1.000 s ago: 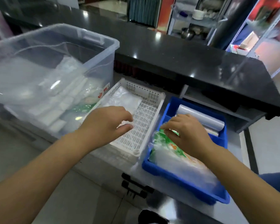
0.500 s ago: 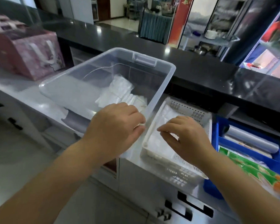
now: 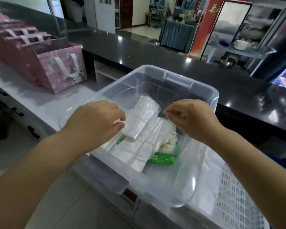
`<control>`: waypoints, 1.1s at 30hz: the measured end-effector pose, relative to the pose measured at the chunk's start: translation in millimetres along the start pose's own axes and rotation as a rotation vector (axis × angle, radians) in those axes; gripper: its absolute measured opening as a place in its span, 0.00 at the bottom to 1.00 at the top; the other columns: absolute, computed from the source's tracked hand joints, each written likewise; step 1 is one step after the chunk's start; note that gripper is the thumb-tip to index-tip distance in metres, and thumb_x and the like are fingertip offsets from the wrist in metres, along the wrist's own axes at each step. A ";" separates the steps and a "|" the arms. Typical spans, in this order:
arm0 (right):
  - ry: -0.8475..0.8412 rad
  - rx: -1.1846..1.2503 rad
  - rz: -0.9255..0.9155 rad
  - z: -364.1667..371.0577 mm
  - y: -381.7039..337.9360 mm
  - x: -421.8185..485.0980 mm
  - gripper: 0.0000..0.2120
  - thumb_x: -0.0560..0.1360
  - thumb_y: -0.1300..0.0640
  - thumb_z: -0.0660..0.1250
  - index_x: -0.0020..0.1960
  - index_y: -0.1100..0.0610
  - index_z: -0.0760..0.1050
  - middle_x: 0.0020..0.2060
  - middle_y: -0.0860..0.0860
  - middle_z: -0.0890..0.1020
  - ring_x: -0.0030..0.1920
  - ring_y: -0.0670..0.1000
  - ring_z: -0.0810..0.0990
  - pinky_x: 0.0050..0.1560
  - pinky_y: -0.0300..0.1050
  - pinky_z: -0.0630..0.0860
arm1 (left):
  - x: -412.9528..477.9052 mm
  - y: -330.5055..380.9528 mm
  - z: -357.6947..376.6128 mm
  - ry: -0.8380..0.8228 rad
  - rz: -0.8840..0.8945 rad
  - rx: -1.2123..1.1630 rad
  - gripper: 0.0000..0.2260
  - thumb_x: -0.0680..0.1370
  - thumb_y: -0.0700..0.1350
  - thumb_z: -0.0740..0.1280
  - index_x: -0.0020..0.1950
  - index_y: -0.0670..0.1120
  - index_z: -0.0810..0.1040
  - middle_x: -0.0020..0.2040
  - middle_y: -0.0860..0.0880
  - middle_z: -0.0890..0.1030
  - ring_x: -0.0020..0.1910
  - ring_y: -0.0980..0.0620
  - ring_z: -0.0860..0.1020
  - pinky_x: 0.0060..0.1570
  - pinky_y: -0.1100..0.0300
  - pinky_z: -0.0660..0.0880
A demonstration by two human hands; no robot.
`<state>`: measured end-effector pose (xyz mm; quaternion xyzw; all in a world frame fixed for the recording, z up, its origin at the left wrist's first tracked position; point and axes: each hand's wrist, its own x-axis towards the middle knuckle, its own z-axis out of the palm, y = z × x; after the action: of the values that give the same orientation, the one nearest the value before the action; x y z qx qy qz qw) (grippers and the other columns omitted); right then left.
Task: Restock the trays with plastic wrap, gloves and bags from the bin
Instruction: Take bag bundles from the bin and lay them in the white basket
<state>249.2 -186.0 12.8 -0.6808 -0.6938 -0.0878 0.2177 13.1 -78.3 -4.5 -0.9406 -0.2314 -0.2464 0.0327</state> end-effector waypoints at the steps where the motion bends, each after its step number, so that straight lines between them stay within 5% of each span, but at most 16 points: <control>1: -0.057 -0.014 0.005 6.8 3.3 17.2 0.08 0.75 0.54 0.67 0.49 0.54 0.83 0.43 0.50 0.85 0.43 0.52 0.83 0.45 0.50 0.79 | 3.6 -10.3 1.2 -0.016 -0.010 0.009 0.04 0.71 0.45 0.71 0.44 0.47 0.82 0.40 0.50 0.82 0.39 0.46 0.79 0.34 0.56 0.72; 12: -0.651 -0.394 -0.066 106.5 14.6 112.7 0.11 0.77 0.56 0.59 0.53 0.53 0.79 0.46 0.51 0.81 0.45 0.56 0.79 0.42 0.44 0.74 | 46.0 -92.4 11.7 -0.093 0.105 -0.025 0.06 0.71 0.44 0.71 0.46 0.45 0.82 0.44 0.48 0.83 0.44 0.44 0.79 0.42 0.50 0.76; 16: -0.985 -0.394 0.262 141.8 15.6 105.1 0.11 0.76 0.57 0.60 0.50 0.60 0.79 0.44 0.54 0.80 0.43 0.55 0.77 0.38 0.43 0.72 | 66.6 -109.8 22.5 -0.126 0.187 -0.084 0.08 0.73 0.47 0.68 0.49 0.47 0.82 0.46 0.49 0.83 0.46 0.46 0.79 0.45 0.53 0.73; 19: -1.109 -0.158 0.612 171.1 4.1 85.2 0.13 0.73 0.55 0.64 0.35 0.62 0.79 0.25 0.50 0.79 0.27 0.49 0.76 0.29 0.38 0.70 | 78.2 -115.0 34.8 -0.143 0.282 -0.132 0.09 0.74 0.49 0.66 0.51 0.49 0.81 0.47 0.50 0.83 0.48 0.48 0.78 0.49 0.53 0.71; 21: -1.016 0.029 0.908 188.6 -6.4 70.9 0.15 0.72 0.58 0.65 0.28 0.60 0.72 0.17 0.50 0.74 0.20 0.48 0.73 0.26 0.37 0.71 | 81.9 -116.2 43.4 -0.180 0.292 -0.185 0.10 0.75 0.51 0.65 0.53 0.51 0.80 0.49 0.53 0.82 0.50 0.50 0.77 0.51 0.55 0.72; 25: -0.641 0.455 1.413 212.1 -29.0 51.1 0.05 0.70 0.66 0.65 0.39 0.62 0.69 0.36 0.59 0.76 0.36 0.56 0.78 0.34 0.46 0.76 | 85.7 -119.0 54.3 -0.282 0.298 -0.162 0.13 0.76 0.55 0.60 0.56 0.54 0.77 0.49 0.55 0.81 0.49 0.52 0.76 0.51 0.53 0.74; 29: -0.410 0.761 1.597 222.8 -53.5 47.9 0.17 0.68 0.59 0.71 0.53 0.63 0.70 0.48 0.61 0.77 0.46 0.57 0.76 0.37 0.44 0.76 | 86.2 -119.9 59.8 -0.301 0.339 -0.099 0.12 0.76 0.55 0.60 0.53 0.53 0.77 0.46 0.54 0.81 0.47 0.52 0.76 0.47 0.54 0.75; 33: -0.227 0.919 1.713 214.0 -62.4 52.1 0.21 0.67 0.62 0.73 0.56 0.61 0.69 0.46 0.58 0.75 0.39 0.53 0.76 0.27 0.38 0.72 | 87.2 -120.3 61.4 -0.340 0.346 -0.073 0.12 0.76 0.57 0.59 0.53 0.54 0.77 0.47 0.54 0.81 0.47 0.52 0.76 0.47 0.54 0.76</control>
<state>149.9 -52.9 -144.7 -0.8076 0.0521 0.4450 0.3836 53.5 76.2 -22.8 -0.9947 -0.0601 -0.0835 0.0010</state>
